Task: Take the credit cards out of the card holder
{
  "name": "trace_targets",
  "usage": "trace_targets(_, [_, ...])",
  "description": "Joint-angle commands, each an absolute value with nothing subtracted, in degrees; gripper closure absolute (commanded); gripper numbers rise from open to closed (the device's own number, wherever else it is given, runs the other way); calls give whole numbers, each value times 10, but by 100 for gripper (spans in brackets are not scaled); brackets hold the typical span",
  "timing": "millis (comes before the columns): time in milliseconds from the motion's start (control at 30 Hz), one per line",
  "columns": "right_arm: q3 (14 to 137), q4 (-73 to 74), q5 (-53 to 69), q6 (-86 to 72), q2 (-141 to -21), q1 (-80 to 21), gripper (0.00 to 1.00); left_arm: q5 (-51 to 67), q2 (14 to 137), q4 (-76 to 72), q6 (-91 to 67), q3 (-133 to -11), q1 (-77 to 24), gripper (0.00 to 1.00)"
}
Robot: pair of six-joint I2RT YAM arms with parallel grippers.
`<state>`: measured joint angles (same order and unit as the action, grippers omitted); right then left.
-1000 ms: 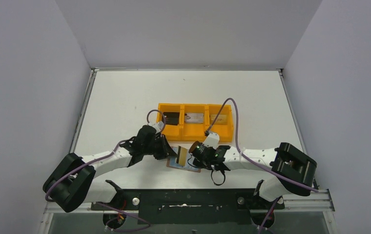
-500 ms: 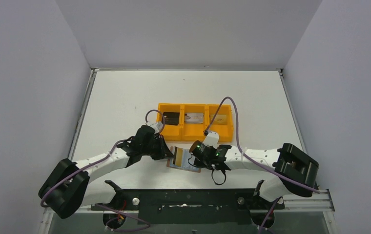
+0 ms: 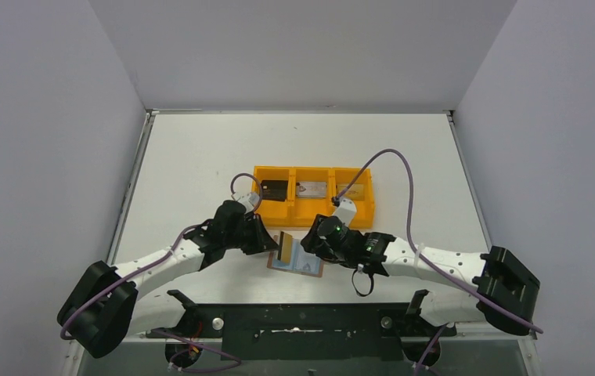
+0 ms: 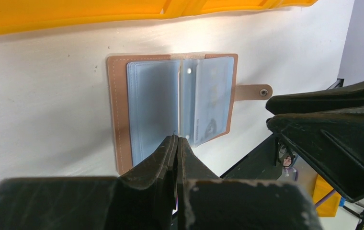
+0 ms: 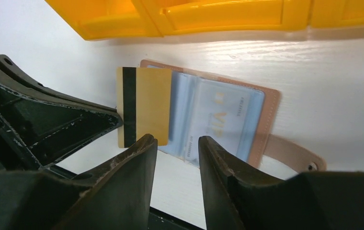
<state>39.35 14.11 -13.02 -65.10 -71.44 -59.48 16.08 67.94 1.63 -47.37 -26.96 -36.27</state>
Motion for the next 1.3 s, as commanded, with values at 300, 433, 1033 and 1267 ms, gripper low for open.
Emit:
trace_targets(300, [406,-90,23,-638,-865,-537,84,179,693,-47,-492,-243,-361,100])
trace_targets(433, [443,-68,46,-645,-929,-537,91,177,698,-44,-491,-242,-362,100])
trace_targets(1033, [431,-68,63,-678,-958,-539,97,214,769,-99,-511,-257,-362,82])
trace_targets(1267, [420,-77,61,-675,-943,-538,97,217,785,-116,-518,-258,-362,88])
